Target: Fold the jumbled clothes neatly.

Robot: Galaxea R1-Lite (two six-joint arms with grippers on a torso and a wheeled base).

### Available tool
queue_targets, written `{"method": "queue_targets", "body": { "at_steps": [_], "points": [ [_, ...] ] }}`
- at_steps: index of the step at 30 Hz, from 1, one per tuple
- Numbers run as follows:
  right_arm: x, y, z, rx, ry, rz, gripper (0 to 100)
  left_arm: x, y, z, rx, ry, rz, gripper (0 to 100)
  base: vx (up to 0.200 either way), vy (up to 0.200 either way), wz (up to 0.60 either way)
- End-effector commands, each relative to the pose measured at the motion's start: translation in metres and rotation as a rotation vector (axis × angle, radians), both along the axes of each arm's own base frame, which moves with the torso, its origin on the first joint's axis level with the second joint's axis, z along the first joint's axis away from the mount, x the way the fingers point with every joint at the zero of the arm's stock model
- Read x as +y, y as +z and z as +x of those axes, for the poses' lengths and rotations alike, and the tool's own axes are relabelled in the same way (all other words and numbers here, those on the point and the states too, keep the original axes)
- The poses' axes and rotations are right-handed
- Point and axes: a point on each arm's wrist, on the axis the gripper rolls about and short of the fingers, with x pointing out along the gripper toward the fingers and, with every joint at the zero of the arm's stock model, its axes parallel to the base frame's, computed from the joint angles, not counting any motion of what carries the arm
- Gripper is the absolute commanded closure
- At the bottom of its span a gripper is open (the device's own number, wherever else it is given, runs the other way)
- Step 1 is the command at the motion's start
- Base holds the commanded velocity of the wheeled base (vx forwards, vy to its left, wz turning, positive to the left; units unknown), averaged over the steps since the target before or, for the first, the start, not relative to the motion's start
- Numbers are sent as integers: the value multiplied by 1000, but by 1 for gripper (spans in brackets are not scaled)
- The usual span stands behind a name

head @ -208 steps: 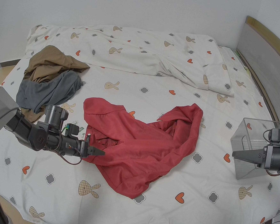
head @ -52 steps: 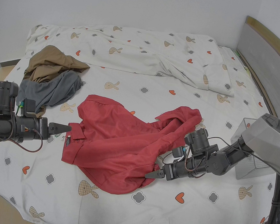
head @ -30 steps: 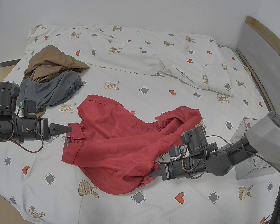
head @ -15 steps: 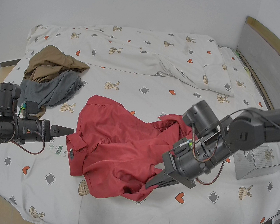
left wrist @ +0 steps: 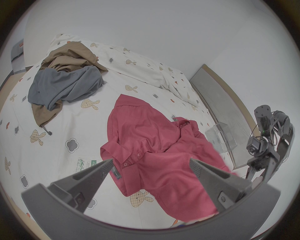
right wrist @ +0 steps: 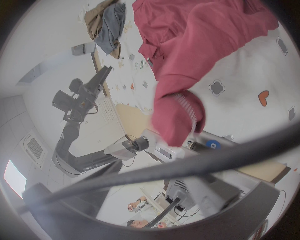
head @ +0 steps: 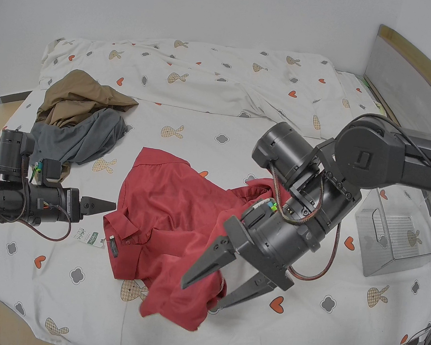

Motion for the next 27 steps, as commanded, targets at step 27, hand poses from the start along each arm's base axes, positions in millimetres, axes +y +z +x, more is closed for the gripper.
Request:
{"method": "queue_targets", "body": {
  "at_steps": [27],
  "points": [
    [-135, -82, 76, -359, -179, -25, 0, -9, -95, 38, 244, -64, 64, 0, 0, 0, 0]
  ]
}}
